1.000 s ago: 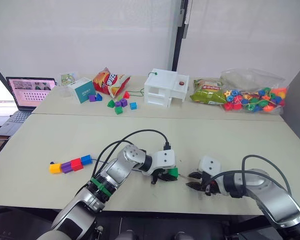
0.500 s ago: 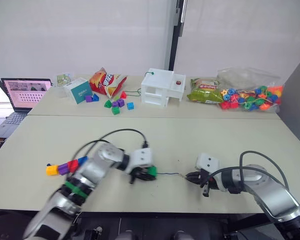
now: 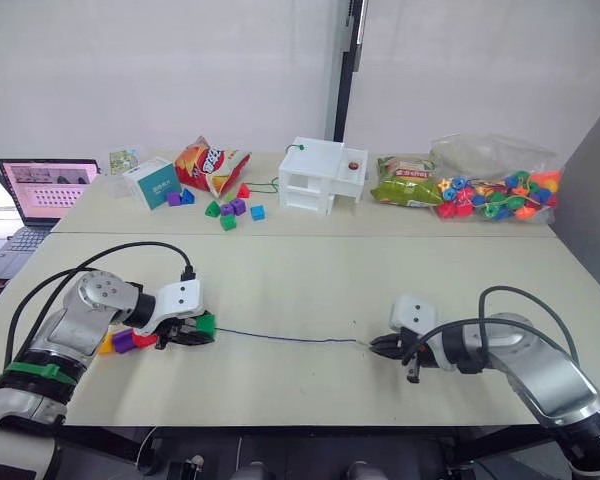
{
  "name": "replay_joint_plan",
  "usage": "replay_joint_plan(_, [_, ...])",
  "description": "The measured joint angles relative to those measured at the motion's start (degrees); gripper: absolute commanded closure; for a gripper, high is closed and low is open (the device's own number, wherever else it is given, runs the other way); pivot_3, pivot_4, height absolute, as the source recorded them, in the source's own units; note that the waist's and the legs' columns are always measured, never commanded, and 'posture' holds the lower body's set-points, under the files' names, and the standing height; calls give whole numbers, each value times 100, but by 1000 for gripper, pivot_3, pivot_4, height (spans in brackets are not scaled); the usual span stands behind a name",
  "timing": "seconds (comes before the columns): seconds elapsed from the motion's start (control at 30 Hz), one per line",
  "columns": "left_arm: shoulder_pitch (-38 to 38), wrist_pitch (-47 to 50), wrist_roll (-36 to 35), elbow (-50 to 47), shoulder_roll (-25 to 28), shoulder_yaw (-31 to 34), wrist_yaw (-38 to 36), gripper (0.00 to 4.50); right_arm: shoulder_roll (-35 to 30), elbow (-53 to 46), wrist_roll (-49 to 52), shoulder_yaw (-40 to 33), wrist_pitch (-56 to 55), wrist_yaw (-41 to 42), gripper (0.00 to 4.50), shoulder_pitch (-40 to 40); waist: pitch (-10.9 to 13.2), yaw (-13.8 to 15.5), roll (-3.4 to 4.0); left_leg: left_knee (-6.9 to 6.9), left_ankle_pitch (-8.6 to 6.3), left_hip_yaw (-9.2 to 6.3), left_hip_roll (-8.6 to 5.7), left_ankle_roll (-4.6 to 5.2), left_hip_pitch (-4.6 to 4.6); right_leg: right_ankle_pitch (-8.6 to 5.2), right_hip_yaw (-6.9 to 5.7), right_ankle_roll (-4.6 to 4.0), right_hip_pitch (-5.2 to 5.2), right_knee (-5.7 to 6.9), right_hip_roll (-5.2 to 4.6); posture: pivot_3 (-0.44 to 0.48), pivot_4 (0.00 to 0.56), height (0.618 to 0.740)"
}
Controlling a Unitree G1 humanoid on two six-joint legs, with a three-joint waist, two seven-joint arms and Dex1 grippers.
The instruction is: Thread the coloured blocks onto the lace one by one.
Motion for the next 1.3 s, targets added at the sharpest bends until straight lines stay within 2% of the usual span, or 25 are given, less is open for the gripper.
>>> replay_joint_plan(0.07, [-14, 2, 1, 39, 4, 29, -16, 669, 1, -1, 3, 8, 1, -9, 4500, 1, 0, -8, 1, -1, 0, 2, 0, 0, 0, 0, 0, 0, 0, 0, 0, 0, 150, 740])
replay_joint_plan(0.17, [-174, 266, 42, 51, -8, -20, -129, 669, 37, -10, 4, 27, 12, -57, 4500, 6, 0, -4, 0, 0, 0, 1, -1, 0, -6, 0, -2, 0, -2, 1, 1, 0, 150, 740])
replay_joint_plan(0.3, [-548, 920, 1, -409, 5, -178, -699, 669, 138, -43, 16, 79, 47, -115, 4500, 8, 6, 27, -10, 20, 0, 1, -1, 0, -44, 1, -6, 2, -30, 12, 3, 0, 150, 740])
replay_joint_plan(0.43, [-1006, 1033, 322, -718, 468, -473, -1210, 669, 218, -53, 14, 104, 55, -128, 4500, -3, 7, 27, -13, 23, 1, 9, -6, 0, -67, 1, 2, 3, -65, 25, 6, 0, 150, 740])
replay_joint_plan(0.57, [-1424, 1016, 576, -847, 935, -1107, -1459, 669, 301, -39, 0, 138, 55, -183, 4500, -31, 8, 20, -14, 24, 2, 13, -4, -1, -75, 1, 7, 2, -77, 28, 11, 0, 150, 740])
replay_joint_plan(0.6, [-1698, 1132, 571, -832, 1008, -1496, -1476, 669, 326, -33, -5, 155, 55, -221, 4500, -43, 13, 32, -21, 28, 2, 12, -5, -1, -76, 1, 5, 3, -75, 31, 10, 0, 150, 740])
replay_joint_plan(0.7, [-2729, 1739, 649, -775, 966, -2547, -1503, 669, 443, -27, -70, 277, 51, -292, 4500, -42, 26, 117, -43, 38, 2, 9, -6, -1, -84, 2, -1, 6, -74, 29, 11, 0, 150, 740])
replay_joint_plan(0.8, [-3270, 2066, 900, -645, 795, -3101, -1502, 669, 550, -44, -97, 341, 53, -355, 4500, -11, 26, 114, -43, 39, 2, 14, -10, 0, -85, 3, 7, 12, -78, 29, 8, 0, 150, 740])
replay_joint_plan(0.97, [-3330, 2377, 1043, -486, 445, -3602, -1504, 669, 556, -158, -96, 320, 165, -503, 4500, 26, 27, 82, -45, 38, 4, 11, -2, -3, -97, 2, 8, 10, -94, 31, 17, 0, 150, 740])
replay_joint_plan(1.23, [-2871, 2533, 1403, -528, 191, -3438, -1476, 669, 557, -305, -92, 281, 260, -653, 4500, 145, 27, 78, -45, 42, 5, 8, -4, -3, -96, 2, 4, 10, -85, 30, 12, 0, 150, 740])
replay_joint_plan(1.3, [-2784, 2605, 1507, -562, 110, -3289, -1478, 1208, 559, -324, -92, 281, 299, -673, 4500, 153, 27, 98, -44, 43, 5, 8, -6, -3, -94, 2, 4, 10, -84, 32, 11, 0, 150, 740])
